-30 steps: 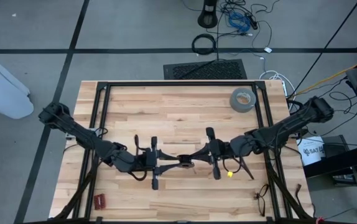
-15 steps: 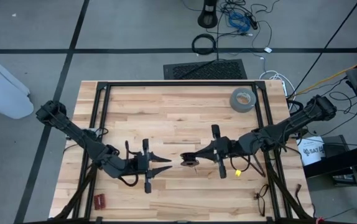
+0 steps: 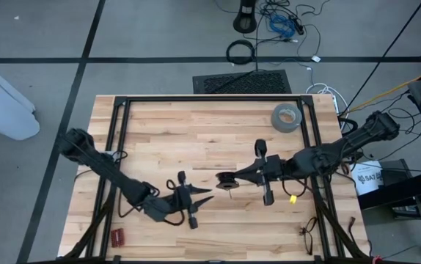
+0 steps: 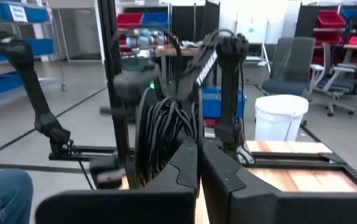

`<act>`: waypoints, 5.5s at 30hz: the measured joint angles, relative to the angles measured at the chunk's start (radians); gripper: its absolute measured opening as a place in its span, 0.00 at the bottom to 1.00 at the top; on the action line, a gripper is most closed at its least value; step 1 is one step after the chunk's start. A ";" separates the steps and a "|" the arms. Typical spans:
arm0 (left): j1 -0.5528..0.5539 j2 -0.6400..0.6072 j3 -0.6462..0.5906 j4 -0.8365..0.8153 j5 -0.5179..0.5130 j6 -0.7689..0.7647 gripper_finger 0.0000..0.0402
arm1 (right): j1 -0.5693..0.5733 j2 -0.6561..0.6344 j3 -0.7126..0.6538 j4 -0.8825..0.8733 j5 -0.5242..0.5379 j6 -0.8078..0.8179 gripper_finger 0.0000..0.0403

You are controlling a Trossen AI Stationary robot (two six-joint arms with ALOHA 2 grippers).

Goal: Coil cords
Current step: Coil the black wire onto the spool

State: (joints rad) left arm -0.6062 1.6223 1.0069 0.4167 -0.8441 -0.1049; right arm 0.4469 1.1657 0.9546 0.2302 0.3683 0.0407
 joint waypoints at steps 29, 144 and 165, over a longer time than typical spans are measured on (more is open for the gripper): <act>0.097 0.294 0.000 0.437 0.309 -0.191 0.55 | 0.000 -0.060 0.000 0.005 -0.004 -0.079 0.00; -0.065 -0.383 0.037 -0.370 -0.232 -0.173 0.00 | -0.033 0.150 0.000 -0.060 0.247 -0.125 0.00; -0.014 -0.365 0.038 -0.171 -0.155 -0.071 0.00 | -0.051 0.193 0.000 -0.008 0.319 -0.134 0.00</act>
State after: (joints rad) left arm -0.6205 1.2577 1.0444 0.2455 -0.9994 -0.1764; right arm 0.3963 1.3587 0.9543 0.2220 0.6869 -0.0938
